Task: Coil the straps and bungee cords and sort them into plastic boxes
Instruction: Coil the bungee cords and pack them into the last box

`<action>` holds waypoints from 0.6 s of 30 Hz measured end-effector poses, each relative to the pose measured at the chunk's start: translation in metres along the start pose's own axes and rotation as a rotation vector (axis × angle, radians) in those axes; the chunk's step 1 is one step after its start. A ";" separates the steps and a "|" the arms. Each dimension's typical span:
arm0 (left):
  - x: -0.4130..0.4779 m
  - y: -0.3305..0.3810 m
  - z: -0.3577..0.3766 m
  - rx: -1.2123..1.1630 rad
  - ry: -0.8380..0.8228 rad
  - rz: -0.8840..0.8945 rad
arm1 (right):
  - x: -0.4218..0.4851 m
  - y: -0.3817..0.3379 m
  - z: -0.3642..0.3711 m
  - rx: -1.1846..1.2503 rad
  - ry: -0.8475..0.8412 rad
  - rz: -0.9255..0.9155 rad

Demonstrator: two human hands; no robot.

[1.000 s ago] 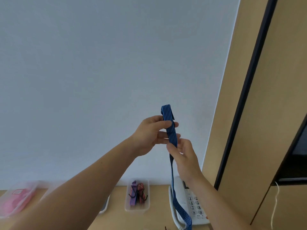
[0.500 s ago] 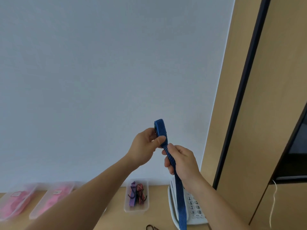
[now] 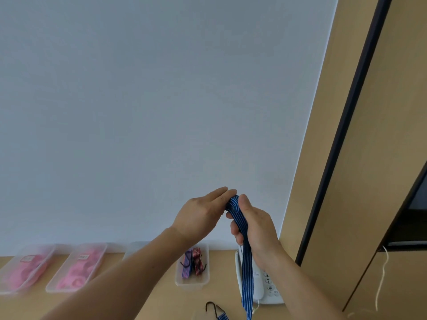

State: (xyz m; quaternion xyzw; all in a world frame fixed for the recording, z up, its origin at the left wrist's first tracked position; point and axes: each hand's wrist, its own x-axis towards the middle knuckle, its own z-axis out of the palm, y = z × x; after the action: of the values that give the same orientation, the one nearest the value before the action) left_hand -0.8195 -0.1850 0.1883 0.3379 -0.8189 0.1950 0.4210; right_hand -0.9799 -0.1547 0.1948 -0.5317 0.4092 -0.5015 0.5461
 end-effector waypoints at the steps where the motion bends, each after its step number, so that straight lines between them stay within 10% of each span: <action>1: -0.003 -0.003 0.002 0.006 0.005 0.014 | 0.000 0.001 -0.001 -0.004 0.009 -0.005; 4: -0.007 -0.004 0.007 -0.088 0.023 -0.068 | -0.001 0.005 -0.003 0.015 0.011 -0.025; 9: 0.006 0.010 -0.001 -1.113 -0.220 -0.992 | 0.000 0.008 -0.002 -0.040 0.001 -0.096; 18: -0.003 0.015 -0.003 -1.336 -0.338 -0.984 | 0.003 0.020 -0.004 -0.157 -0.018 -0.114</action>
State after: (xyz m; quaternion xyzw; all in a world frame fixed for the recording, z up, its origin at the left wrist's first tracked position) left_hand -0.8271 -0.1719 0.1871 0.3604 -0.5736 -0.5887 0.4410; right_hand -0.9807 -0.1593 0.1747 -0.5999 0.4113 -0.4935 0.4769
